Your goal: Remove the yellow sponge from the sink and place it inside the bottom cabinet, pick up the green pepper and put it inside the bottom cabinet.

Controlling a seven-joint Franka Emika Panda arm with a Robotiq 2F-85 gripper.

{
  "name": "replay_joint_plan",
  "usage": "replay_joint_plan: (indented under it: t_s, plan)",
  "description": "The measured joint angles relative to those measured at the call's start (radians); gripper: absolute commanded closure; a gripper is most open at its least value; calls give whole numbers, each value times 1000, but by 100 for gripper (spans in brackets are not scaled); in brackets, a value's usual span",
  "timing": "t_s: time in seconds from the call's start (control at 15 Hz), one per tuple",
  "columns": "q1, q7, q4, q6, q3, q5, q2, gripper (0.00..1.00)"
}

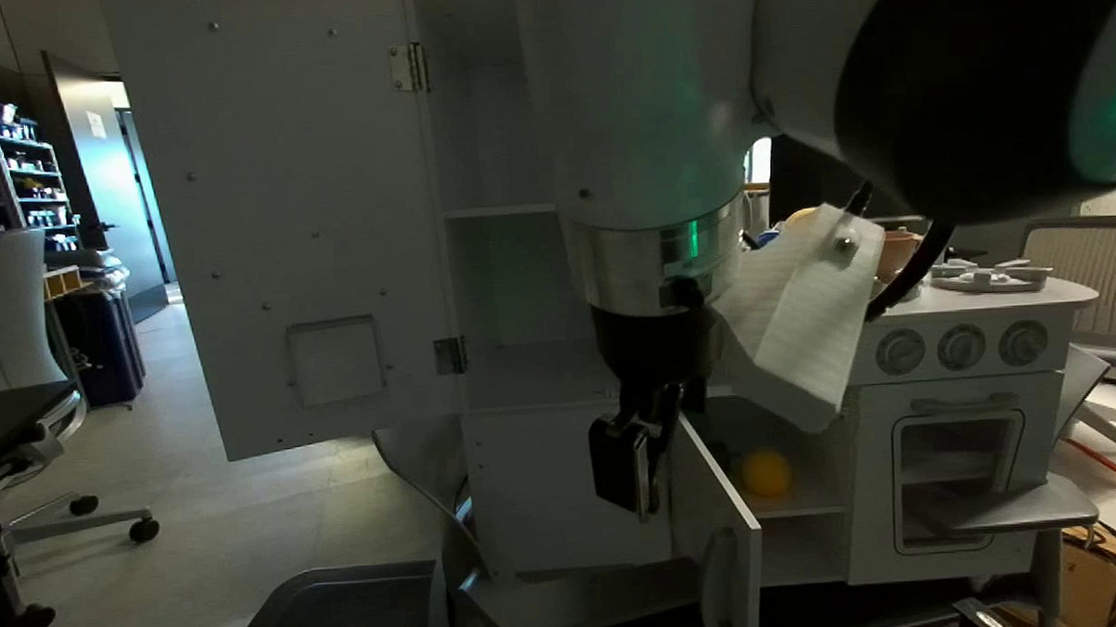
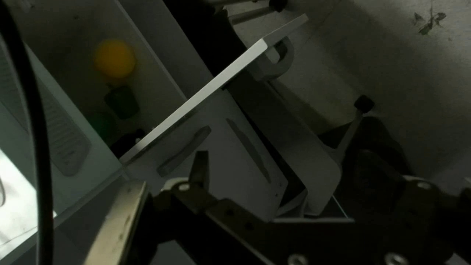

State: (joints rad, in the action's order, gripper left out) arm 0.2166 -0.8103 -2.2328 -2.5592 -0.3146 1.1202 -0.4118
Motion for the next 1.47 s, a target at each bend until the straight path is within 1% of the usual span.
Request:
replay_joint_plan:
  t_s: [0.27, 0.53, 0.87, 1.13, 1.47]
  plan:
    - [28, 110, 99, 15, 66, -115, -146, 0]
    - [53, 182, 174, 18, 124, -181, -252, 0]
    - [87, 237, 224, 26, 172, -240, -296, 0]
    - [115, 274, 237, 22, 174, -300, -306, 0]
    - [169, 303, 240, 25, 181, -363, -301, 0]
